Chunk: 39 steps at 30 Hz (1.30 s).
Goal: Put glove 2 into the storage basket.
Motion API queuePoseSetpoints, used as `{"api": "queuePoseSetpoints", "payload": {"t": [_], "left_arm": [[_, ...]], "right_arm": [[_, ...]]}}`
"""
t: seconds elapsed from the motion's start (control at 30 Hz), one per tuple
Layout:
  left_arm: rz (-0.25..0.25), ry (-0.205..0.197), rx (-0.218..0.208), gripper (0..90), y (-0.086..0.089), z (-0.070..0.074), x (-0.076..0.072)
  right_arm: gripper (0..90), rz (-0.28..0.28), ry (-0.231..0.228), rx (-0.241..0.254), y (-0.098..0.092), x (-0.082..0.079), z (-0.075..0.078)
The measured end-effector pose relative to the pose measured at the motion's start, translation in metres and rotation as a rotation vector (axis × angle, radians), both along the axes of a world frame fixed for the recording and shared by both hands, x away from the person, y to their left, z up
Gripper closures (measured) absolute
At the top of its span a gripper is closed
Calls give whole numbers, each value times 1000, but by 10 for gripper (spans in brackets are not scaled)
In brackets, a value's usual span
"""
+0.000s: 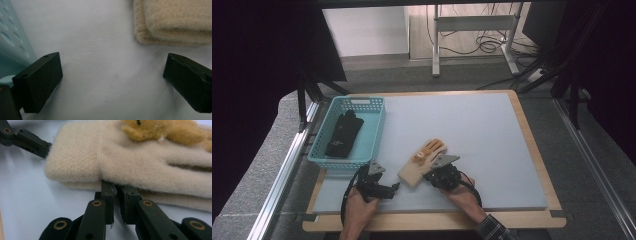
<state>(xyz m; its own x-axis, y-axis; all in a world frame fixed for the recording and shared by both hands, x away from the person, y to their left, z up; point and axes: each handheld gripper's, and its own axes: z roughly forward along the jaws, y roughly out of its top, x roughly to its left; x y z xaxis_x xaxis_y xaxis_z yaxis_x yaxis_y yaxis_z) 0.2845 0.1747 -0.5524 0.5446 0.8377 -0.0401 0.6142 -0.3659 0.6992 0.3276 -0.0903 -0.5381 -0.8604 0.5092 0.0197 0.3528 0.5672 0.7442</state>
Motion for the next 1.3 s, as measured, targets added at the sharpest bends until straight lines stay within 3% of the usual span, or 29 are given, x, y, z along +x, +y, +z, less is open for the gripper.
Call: {"api": "queuePoseSetpoints", "payload": {"t": [0.67,0.93,1.3], "left_arm": [[3,7,-7,4,1,0,1],[4,9,-8,4,1,-1,1],[3,10,-8,4,1,-1,1]], "right_arm": [[665,-2,-3,3,-11,-4,7],[559,-38,-21,7,-29,-5,13],[398,-111,-43,-10,-69,-2,20]]}}
